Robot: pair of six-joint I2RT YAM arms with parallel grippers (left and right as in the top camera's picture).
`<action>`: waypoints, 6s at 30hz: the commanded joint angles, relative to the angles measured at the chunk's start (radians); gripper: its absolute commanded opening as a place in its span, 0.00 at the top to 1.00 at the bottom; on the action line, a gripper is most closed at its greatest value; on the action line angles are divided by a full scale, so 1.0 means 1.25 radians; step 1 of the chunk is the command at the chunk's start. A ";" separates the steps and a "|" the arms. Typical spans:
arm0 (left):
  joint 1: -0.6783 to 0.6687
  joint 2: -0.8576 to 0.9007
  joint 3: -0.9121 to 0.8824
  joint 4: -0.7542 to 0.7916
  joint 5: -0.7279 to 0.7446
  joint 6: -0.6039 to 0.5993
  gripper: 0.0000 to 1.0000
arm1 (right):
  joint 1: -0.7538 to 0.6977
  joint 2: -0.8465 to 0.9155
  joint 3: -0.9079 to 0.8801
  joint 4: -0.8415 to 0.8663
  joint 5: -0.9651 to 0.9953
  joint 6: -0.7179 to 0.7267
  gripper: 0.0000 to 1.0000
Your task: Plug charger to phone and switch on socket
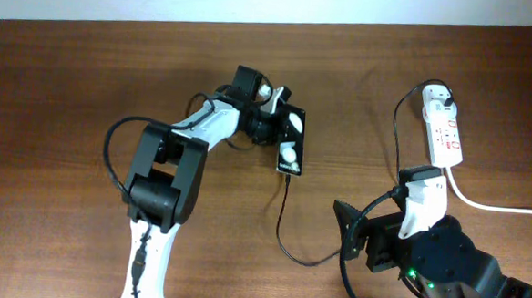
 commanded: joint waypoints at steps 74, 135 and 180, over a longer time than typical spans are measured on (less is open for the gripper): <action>-0.055 -0.750 0.009 -0.591 -0.890 0.015 0.01 | -0.003 0.001 0.009 0.000 0.016 0.001 0.01; 0.300 -1.795 0.008 -1.032 -0.936 0.015 0.01 | -0.039 0.319 0.009 0.024 -0.062 0.003 0.06; 0.297 -1.875 0.018 -1.032 -0.936 0.015 0.01 | -1.023 1.101 0.466 0.098 -0.353 -0.008 0.96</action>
